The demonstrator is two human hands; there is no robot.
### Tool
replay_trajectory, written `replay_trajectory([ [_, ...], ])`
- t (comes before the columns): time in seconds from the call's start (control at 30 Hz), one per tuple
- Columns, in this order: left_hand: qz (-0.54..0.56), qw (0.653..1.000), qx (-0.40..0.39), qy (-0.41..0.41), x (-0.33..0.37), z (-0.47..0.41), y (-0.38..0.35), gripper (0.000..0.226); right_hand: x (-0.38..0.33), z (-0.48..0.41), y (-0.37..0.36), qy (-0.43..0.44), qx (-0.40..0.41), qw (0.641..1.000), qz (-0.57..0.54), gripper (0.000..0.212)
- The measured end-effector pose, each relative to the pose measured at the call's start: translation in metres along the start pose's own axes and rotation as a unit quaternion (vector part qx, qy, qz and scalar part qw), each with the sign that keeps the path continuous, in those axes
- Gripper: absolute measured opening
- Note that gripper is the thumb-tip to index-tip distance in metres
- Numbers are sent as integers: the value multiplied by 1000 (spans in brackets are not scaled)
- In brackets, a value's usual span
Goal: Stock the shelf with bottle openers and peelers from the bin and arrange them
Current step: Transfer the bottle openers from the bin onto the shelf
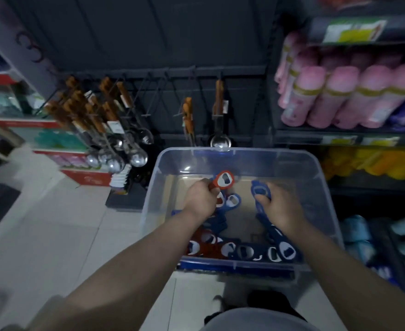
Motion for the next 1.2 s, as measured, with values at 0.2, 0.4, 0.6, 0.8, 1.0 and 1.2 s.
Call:
replay_trajectory([
  [0.2, 29, 995, -27, -90, 100, 6, -49, 15, 51, 44, 103, -73, 129, 989, -6, 17],
  [0.4, 17, 971, -93, -220, 231, 52, -139, 18, 145, 120, 203, -147, 242, 959, -4, 14],
  [0.6, 26, 936, -136, -324, 365, 146, -243, 21, 265, 230, 309, -238, 344, 909, -2, 21],
  [0.8, 22, 903, -183, -389, 472, 240, -347, 20, 379, 332, 393, -334, 427, 840, -20, 29],
  [1.0, -21, 874, -214, -436, 534, 301, -416, 28, 454, 397, 423, -403, 438, 802, -47, 22],
  [1.2, -73, 853, -226, -465, 584, 313, -465, 24, 497, 422, 440, -449, 455, 767, -56, 30],
])
Point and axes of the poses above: each hand's wrist, its own z-axis away from the middle knuckle, its own y-axis out of the back of the hand, x = y × z, the point moved 9 cm from there along -z, towards the middle knuckle, and after that the axes turned 1 degree about -x, right-handed, at the moved point
